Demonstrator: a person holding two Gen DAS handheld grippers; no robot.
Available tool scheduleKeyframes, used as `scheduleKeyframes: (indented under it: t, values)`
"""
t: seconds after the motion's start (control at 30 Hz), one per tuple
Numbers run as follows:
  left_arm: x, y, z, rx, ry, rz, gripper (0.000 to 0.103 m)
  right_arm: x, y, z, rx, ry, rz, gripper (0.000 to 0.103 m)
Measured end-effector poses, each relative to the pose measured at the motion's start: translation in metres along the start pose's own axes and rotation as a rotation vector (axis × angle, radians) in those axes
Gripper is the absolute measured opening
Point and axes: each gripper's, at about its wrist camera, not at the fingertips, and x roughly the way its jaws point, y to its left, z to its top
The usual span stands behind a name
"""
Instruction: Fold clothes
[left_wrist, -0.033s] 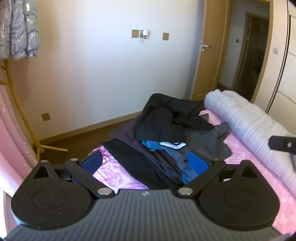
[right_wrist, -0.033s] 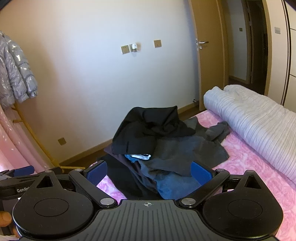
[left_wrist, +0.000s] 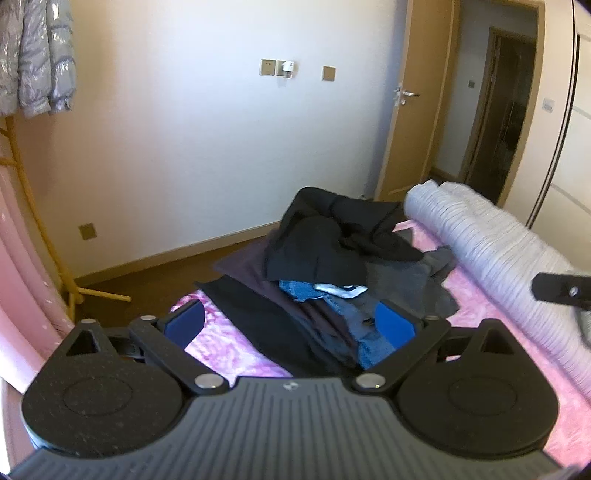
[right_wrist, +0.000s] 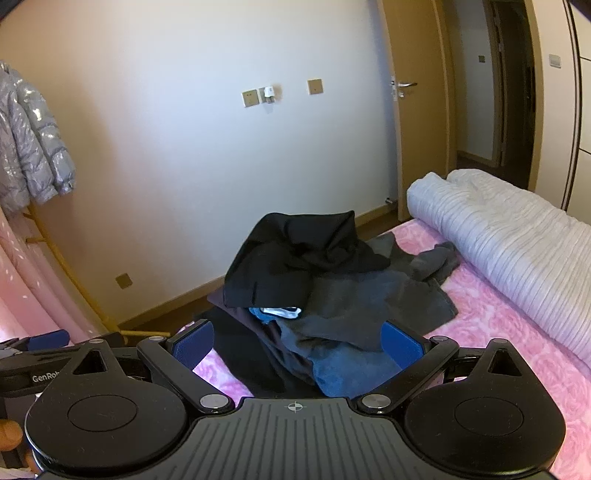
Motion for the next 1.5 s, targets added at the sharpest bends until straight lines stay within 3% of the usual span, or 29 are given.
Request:
scheduleKeyframes:
  t: [0.13, 0.23, 0.37, 0.63, 0.87, 1.03, 1.2, 1.37, 1.5]
  values:
    - [0.003, -0.024, 0.004, 0.052, -0.024, 0.007, 0.092, -0.001, -0.001, 0.003, -0.006, -0.012, 0.016, 0.100]
    - [-0.009, -0.023, 0.000, 0.026, -0.080, -0.050, 0.088, -0.002, -0.001, 0.005, -0.010, -0.021, 0.028, 0.100]
    - [-0.007, -0.004, 0.014, -0.001, -0.025, -0.092, 0.088, -0.004, -0.002, 0.007, -0.015, -0.032, 0.044, 0.100]
    - [-0.005, -0.008, 0.016, 0.073, -0.043, -0.056, 0.089, -0.005, -0.006, 0.011, -0.009, -0.056, 0.056, 0.100]
    - [-0.007, -0.018, 0.017, 0.122, -0.073, -0.058, 0.089, -0.005, -0.002, 0.010, -0.032, -0.054, -0.016, 0.100]
    - [-0.006, -0.022, 0.016, 0.124, -0.048, -0.061, 0.089, -0.003, -0.003, 0.006, -0.037, -0.045, -0.022, 0.100]
    - [-0.006, -0.029, 0.013, 0.165, -0.059, -0.016, 0.089, -0.007, -0.007, 0.004, -0.032, -0.054, -0.014, 0.100]
    - [-0.011, -0.041, 0.009, 0.269, -0.087, 0.064, 0.089, -0.006, -0.009, 0.004, -0.014, -0.068, -0.010, 0.100]
    - [-0.013, -0.043, 0.009, 0.269, -0.093, 0.037, 0.089, -0.003, -0.008, 0.003, -0.026, -0.052, -0.023, 0.100]
